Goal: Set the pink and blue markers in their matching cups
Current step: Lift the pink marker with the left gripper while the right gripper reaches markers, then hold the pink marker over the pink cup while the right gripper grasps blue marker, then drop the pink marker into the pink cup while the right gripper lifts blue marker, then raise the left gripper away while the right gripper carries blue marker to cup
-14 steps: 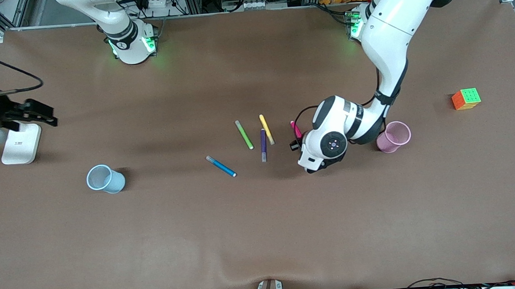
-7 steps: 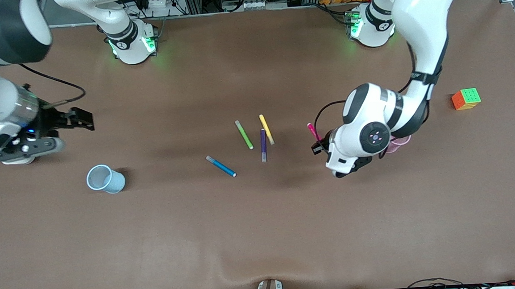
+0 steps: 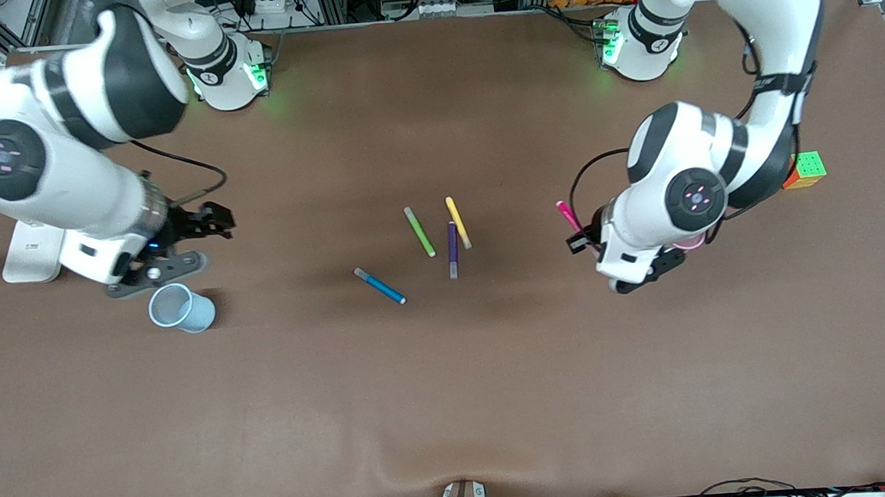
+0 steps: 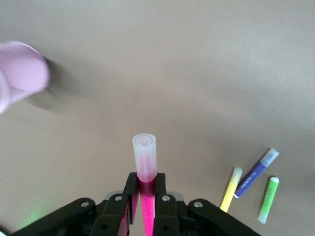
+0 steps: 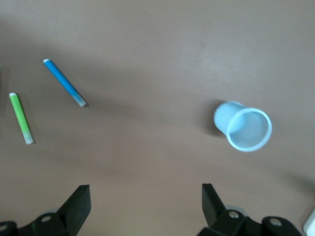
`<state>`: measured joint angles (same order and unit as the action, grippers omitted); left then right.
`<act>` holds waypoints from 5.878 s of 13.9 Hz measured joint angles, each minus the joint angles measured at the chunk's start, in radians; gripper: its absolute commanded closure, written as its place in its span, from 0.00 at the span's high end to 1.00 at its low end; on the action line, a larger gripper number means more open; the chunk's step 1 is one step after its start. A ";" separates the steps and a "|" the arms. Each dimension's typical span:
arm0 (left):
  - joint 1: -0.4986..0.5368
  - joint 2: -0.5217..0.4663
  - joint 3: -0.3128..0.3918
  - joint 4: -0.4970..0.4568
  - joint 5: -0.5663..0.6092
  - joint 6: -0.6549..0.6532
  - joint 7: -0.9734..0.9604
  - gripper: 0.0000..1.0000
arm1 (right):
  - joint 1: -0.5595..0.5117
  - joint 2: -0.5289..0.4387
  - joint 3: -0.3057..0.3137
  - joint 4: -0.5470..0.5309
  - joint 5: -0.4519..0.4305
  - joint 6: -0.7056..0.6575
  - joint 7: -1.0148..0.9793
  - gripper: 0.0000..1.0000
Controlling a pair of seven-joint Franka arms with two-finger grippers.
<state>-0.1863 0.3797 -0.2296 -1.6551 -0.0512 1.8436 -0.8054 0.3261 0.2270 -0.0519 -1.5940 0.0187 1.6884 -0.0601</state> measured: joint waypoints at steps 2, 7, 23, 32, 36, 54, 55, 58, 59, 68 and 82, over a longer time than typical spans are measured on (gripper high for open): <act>0.013 -0.046 0.001 -0.006 0.037 -0.008 0.000 0.00 | 0.042 0.033 0.001 -0.003 0.000 0.047 0.004 1.00; 0.046 -0.118 0.000 -0.027 0.114 -0.009 0.001 0.00 | 0.142 0.098 0.005 -0.077 0.000 0.248 0.005 1.00; 0.216 -0.340 0.000 -0.531 0.219 0.494 0.130 0.00 | 0.297 0.424 0.006 -0.115 0.000 0.696 0.007 1.00; 0.283 -0.378 -0.001 -0.679 0.281 0.724 0.156 0.00 | 0.306 0.490 0.006 -0.116 0.000 0.789 0.006 1.00; 0.337 -0.378 -0.001 -0.729 0.328 0.801 0.189 0.00 | 0.312 0.498 0.006 -0.133 0.000 0.829 0.006 0.77; 0.357 -0.320 -0.004 -0.776 0.330 0.859 0.188 1.00 | 0.311 0.469 -0.011 0.018 -0.003 0.424 -0.039 0.00; 0.357 -0.321 -0.005 -0.760 0.330 0.841 0.188 1.00 | 0.309 0.461 -0.015 0.022 -0.004 0.399 -0.057 0.00; 0.357 -0.327 -0.020 -0.673 0.330 0.693 0.188 1.00 | 0.295 0.443 -0.030 0.027 -0.030 0.354 -0.109 0.00; 0.357 -0.331 -0.030 -0.646 0.330 0.657 0.188 1.00 | 0.288 0.433 -0.035 0.029 -0.050 0.321 -0.125 0.00; 0.361 -0.362 -0.076 -0.388 0.212 0.297 0.332 1.00 | 0.190 0.329 -0.054 0.045 -0.291 -0.038 -0.333 0.00; 0.399 -0.419 -0.066 0.015 0.124 -0.209 0.648 1.00 | -0.077 0.326 -0.060 0.036 -0.588 -0.021 -0.754 0.00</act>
<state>0.2129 -0.0390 -0.2959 -1.6402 0.0731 1.6343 -0.1575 0.2495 0.5525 -0.1118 -1.5583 -0.5690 1.6677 -0.8144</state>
